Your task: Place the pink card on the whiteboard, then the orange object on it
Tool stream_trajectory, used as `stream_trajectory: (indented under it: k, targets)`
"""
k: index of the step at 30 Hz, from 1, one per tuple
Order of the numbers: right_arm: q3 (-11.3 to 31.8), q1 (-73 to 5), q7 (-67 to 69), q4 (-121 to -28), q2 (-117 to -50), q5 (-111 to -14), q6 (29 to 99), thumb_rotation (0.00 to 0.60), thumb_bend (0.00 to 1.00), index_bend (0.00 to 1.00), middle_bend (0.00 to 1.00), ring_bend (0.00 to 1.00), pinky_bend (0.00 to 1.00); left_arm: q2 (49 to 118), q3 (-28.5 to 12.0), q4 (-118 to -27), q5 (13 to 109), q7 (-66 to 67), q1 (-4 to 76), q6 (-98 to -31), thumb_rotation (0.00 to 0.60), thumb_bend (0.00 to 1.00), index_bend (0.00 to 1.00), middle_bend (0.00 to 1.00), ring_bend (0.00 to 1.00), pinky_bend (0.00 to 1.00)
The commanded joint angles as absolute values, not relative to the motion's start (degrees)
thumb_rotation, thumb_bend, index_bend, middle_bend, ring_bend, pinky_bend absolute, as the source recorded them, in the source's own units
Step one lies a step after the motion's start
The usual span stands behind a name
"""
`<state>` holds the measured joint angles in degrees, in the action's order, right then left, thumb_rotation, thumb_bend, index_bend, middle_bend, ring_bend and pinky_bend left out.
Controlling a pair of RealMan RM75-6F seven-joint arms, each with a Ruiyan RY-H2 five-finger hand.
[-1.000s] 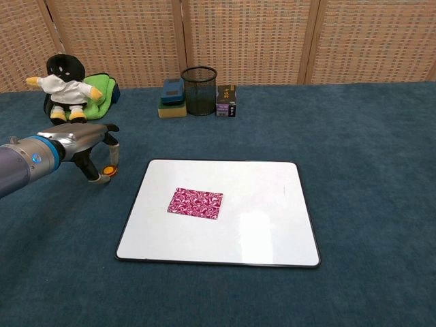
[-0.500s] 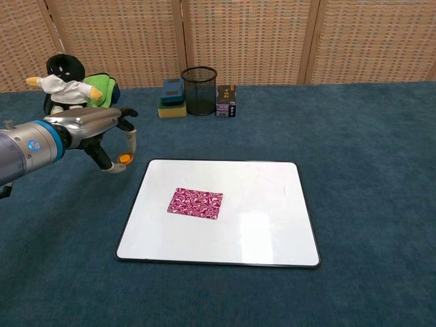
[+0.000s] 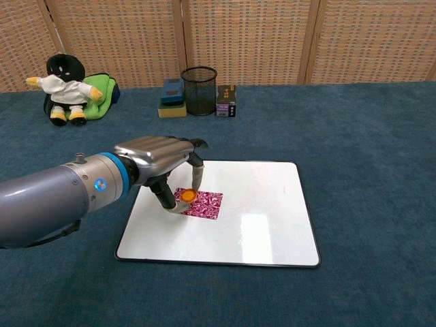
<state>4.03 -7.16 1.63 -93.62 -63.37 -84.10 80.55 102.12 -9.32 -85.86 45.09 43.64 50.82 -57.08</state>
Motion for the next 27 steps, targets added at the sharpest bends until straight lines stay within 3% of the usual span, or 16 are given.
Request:
stream_trajectory:
  k: [1,10,17,21,27]
  targets:
    - [4.07,-7.20,1.76,-93.70,-63.31,-84.01,80.44,0.600,0.00,0.00,0.00,0.00,0.00,104.54,-10.01,-83.21,42.94,44.69,52.40,-56.65,0.600,0.32,0.54,0.00,0.00,0.00]
    - [4.06,-7.29,2.31,-93.63,-63.19,-83.90,80.15,0.600,0.00,0.00,0.00,0.00,0.00,106.78,-10.25,-79.11,42.89,44.48,53.46,-56.72,0.600,0.30,0.54,0.00,0.00,0.00]
    - [4.06,-7.26,2.25,-93.68,-63.20,-83.93,80.25,0.600,0.00,0.00,0.00,0.00,0.00,106.52,-9.69,-79.58,43.02,44.54,53.42,-56.63,0.600,0.19,0.15,0.00,0.00,0.00]
    - [4.07,-7.26,2.22,-93.71,-63.19,-83.92,80.26,0.600,0.00,0.00,0.00,0.00,0.00,105.51,-9.77,-81.02,43.20,44.38,53.17,-57.15,0.600,0.15,0.05,0.00,0.00,0.00]
    - [4.11,-7.30,2.26,-93.69,-63.22,-83.85,80.21,0.600,0.00,0.00,0.00,0.00,0.00,99.99,-9.72,-88.42,47.30,42.05,51.27,-60.14,0.600,0.14,0.00,0.00,0.00,0.00]
